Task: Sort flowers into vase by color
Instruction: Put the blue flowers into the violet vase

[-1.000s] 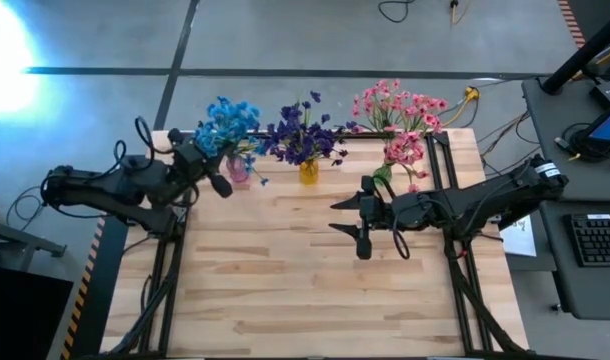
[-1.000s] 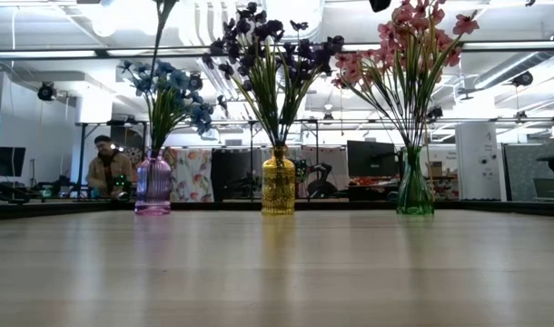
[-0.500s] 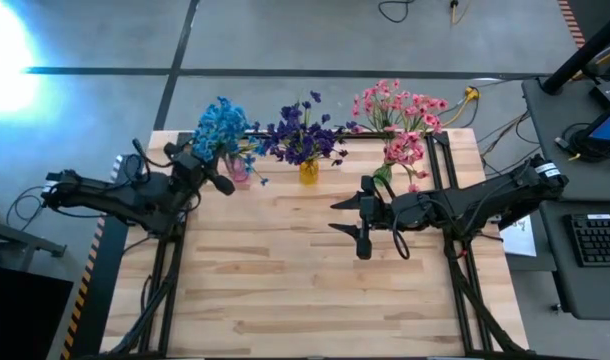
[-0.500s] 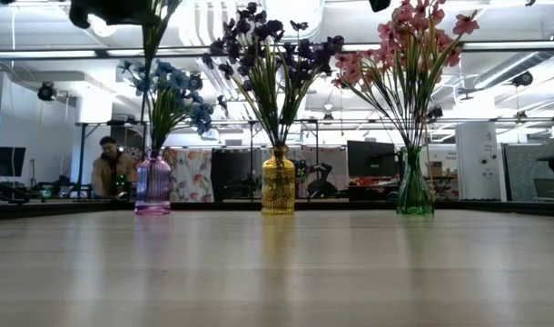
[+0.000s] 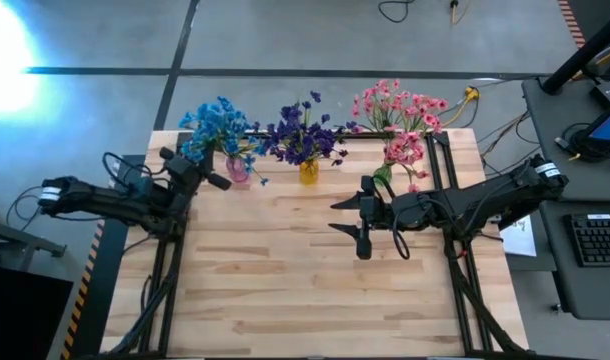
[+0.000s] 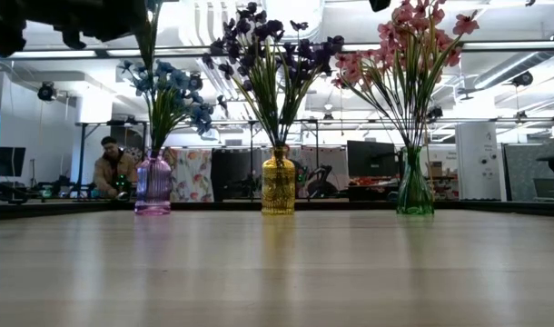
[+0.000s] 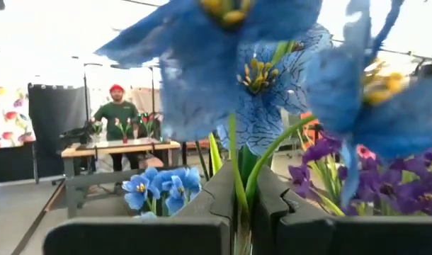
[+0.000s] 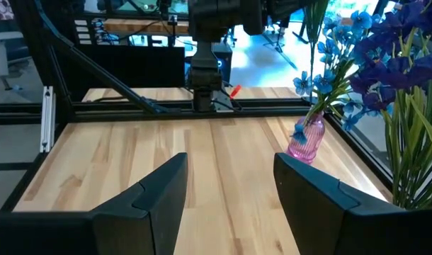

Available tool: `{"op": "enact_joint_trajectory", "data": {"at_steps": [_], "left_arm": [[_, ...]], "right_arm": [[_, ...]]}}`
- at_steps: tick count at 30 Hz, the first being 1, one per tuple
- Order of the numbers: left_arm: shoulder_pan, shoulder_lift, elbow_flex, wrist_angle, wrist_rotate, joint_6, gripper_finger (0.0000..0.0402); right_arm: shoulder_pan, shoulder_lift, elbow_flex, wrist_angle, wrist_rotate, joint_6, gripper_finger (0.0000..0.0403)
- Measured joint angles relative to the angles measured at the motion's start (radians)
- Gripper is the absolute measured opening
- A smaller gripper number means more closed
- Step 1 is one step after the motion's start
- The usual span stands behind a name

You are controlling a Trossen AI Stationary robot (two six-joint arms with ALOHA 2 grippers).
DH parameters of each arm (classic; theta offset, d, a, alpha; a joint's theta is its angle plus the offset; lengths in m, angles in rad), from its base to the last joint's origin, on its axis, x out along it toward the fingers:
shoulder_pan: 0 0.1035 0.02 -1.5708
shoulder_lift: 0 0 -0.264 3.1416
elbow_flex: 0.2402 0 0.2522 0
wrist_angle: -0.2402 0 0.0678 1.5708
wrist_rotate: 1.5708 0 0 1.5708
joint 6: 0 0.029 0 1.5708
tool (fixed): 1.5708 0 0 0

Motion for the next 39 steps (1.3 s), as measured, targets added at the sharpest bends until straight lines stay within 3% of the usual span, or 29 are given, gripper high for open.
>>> {"op": "enact_joint_trajectory", "data": {"at_steps": [16, 27, 39], "left_arm": [[0.123, 0.005, -0.038, 0.018, 0.01, 0.005, 0.0001], [0.179, 0.031, -0.038, 0.017, 0.01, -0.072, 0.0001], [0.188, 0.061, -0.038, 0.012, 0.009, -0.076, 0.0001]], "right_arm": [[0.0, 0.0, 0.0, 0.0, 0.0, 0.0, 0.0203], [0.0, 0.0, 0.0, 0.0, 0.027, 0.0, 0.0203], [0.0, 0.0, 0.0, 0.0, 0.027, 0.0, 0.0203]]}}
